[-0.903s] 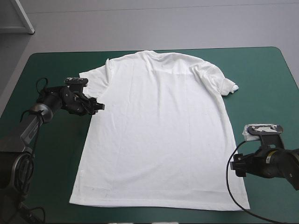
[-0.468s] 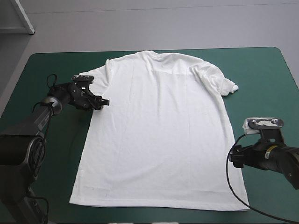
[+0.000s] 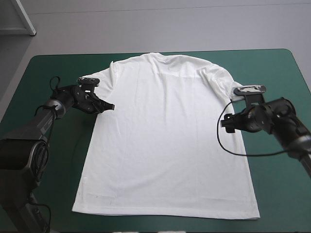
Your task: Fold the cloth
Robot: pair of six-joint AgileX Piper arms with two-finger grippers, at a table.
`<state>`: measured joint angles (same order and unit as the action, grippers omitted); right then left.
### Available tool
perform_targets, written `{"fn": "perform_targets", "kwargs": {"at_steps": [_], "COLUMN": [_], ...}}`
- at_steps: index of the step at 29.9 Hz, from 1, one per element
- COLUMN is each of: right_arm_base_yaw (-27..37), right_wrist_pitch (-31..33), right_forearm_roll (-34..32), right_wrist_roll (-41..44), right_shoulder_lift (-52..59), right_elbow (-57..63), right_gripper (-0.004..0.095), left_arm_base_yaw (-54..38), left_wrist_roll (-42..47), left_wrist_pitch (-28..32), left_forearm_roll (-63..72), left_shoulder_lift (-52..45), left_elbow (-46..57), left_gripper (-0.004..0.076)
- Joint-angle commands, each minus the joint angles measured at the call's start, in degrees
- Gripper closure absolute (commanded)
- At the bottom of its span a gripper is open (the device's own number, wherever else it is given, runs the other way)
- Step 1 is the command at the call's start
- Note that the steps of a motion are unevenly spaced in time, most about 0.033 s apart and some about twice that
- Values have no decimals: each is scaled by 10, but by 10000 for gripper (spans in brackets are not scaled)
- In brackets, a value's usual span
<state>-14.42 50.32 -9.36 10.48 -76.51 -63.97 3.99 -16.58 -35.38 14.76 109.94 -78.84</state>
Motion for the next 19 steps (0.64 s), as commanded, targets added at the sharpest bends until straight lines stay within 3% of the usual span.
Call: {"fn": "perform_targets", "kwargs": {"at_steps": [1,9,15,19], "right_arm_base_yaw": [17,48,80,86], "right_wrist_pitch": [-38,-55,-69,-85], "right_forearm_roll": [-9,15,118,153], "right_wrist_roll": [-14,-35,-97,-126], "right_shoulder_lift": [-68,-206,-280,-311], "right_elbow": [-69,-156,-189,-193], "right_gripper": [87,99,107,232], "left_arm_base_yaw": [7,7,7,7], "left_wrist_roll": [1,1,1,1], "left_wrist_pitch": [-23,-28,-33,-32], "left_forearm_roll": [13,13,13,13], "left_shoulder_lift": [-15,-15,-15,-15], "left_elbow": [-8,-8,-8,-8], "left_gripper": [734,734,734,734]}}
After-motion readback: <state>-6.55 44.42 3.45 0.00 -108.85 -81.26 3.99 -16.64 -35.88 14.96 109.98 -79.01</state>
